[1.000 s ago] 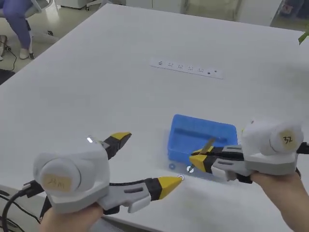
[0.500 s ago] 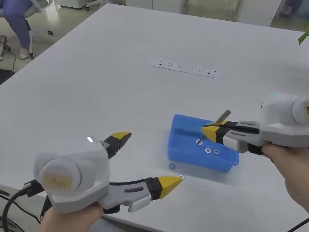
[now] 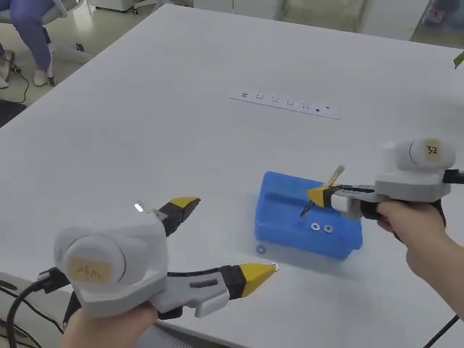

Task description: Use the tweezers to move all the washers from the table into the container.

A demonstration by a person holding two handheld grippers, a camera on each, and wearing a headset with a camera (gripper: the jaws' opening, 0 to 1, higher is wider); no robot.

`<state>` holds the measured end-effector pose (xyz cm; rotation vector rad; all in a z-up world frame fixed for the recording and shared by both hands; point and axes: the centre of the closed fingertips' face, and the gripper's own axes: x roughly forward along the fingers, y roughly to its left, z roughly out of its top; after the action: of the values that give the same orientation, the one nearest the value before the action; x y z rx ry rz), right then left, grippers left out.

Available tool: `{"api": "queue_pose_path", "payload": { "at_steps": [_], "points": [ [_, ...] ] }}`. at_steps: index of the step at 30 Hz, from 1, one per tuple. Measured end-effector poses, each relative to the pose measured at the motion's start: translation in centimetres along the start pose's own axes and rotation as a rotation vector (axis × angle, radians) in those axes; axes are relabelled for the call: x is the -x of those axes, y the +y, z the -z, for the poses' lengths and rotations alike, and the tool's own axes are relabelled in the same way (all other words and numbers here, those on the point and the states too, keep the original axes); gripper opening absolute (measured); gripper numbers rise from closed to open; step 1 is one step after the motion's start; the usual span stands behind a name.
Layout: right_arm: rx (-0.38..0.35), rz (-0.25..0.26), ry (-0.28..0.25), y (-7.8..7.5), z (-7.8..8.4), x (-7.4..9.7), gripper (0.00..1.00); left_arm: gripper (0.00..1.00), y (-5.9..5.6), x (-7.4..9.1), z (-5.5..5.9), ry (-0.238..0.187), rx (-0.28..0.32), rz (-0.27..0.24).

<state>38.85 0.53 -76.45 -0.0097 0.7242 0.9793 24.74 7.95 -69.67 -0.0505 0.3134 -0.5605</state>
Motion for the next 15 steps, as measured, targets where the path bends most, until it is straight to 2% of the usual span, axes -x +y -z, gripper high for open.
{"api": "queue_pose_path", "payload": {
  "at_steps": [5, 15],
  "points": [
    [0.009, -0.008, 0.001, 0.48, 0.07, -0.18, 0.03, 0.86, 0.11, 0.04, 0.03, 0.0, 0.002, -0.006],
    [0.02, -0.003, 0.011, 0.31, 0.42, 0.15, 0.03, 0.86, 0.03, 0.04, 0.1, 0.002, 0.001, -0.004]
  ]
}}
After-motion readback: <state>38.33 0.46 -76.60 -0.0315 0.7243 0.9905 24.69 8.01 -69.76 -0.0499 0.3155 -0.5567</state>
